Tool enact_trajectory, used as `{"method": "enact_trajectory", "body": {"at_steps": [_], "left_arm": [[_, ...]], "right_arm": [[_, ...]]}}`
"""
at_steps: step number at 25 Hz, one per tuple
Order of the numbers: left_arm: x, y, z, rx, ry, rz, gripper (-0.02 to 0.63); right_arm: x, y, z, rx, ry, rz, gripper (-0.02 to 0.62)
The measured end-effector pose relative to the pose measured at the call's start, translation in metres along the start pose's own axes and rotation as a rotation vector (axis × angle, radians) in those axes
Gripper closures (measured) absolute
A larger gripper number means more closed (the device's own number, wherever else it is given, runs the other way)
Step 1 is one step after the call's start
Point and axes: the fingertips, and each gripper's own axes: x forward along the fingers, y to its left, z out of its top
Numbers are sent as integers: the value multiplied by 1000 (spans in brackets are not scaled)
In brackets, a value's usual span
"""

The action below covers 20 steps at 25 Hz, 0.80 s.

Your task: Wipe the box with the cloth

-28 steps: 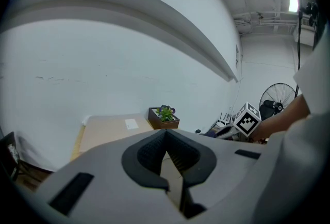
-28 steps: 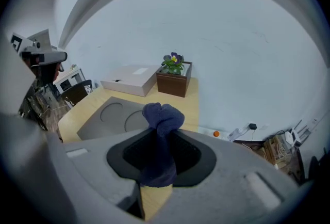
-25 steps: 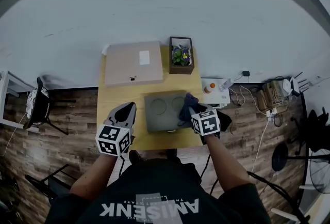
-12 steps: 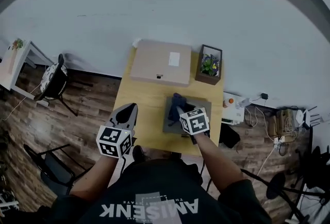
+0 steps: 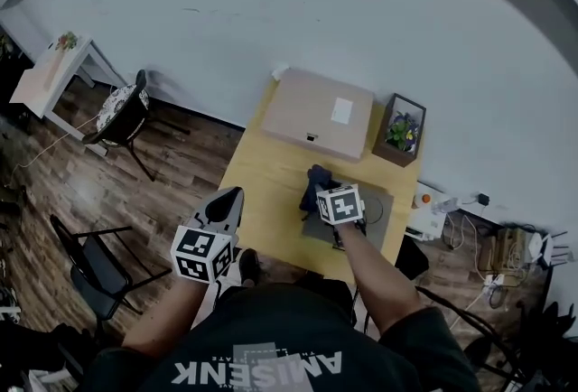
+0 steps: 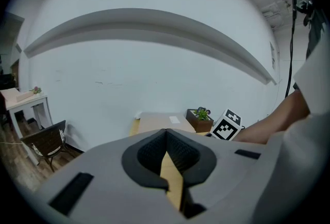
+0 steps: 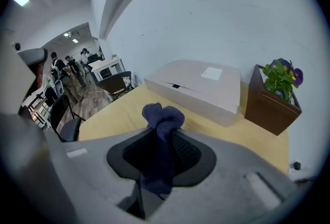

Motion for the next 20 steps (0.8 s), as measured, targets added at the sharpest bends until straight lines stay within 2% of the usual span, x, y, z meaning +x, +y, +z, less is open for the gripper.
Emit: {"method": "enact_trajectory", "body": {"at_steps": [7,11,20], "left_arm": [[-2,-1,-8,-5,17,14,604],[4,-9,-7,3,19,-13,604],[18,-24,-3,23,28,-65,604]], "right_arm": [[4,-8,-6,-39,-3,-13,495],[1,-15,-11,23,-14,-22,495],[-13,-39,-25,89,-17,-57,495]]}}
